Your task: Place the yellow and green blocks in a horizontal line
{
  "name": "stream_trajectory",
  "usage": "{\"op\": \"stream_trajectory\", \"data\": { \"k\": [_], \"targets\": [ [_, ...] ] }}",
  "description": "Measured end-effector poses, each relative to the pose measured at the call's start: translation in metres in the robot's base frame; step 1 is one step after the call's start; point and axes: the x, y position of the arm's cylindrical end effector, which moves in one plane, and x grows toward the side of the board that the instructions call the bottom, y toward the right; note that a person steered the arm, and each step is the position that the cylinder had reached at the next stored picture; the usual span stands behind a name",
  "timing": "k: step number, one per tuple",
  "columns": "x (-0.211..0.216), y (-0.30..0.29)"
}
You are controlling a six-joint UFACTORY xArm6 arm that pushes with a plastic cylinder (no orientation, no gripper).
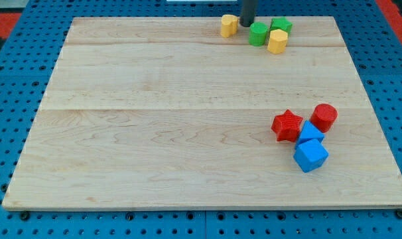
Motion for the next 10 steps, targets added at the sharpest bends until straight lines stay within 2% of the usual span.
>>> {"op": "stream_trajectory", "data": {
  "k": [1, 3, 5, 7, 8, 9, 10],
  "targets": [
    [0.000, -0.068],
    [0.125, -0.021],
    [0.082, 0.052],
    [0.042, 0.050],
    [0.042, 0.035],
    [0.067, 0.033],
    [0.106, 0.057]
  ]
}}
